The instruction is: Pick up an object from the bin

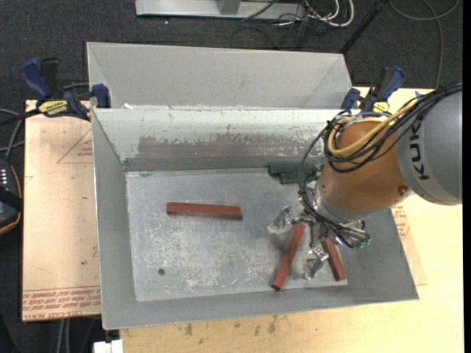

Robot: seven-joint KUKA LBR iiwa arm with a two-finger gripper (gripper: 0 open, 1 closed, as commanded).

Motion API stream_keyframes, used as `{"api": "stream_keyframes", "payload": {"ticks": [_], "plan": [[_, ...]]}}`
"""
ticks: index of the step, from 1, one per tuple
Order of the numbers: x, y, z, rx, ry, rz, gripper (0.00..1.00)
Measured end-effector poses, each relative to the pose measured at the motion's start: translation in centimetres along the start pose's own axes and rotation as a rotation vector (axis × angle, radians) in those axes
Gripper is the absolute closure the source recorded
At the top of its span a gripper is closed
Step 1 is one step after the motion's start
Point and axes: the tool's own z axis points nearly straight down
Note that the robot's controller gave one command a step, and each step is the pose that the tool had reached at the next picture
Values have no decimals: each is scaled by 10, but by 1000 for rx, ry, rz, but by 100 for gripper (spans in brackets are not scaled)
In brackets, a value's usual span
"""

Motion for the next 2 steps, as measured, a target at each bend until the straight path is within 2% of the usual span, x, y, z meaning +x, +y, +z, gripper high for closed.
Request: {"api": "stream_keyframes", "payload": {"ticks": [1, 2], "plan": [[-16, -21, 22, 3, -11, -128, 100], [-16, -21, 22, 3, -11, -128, 100]]}}
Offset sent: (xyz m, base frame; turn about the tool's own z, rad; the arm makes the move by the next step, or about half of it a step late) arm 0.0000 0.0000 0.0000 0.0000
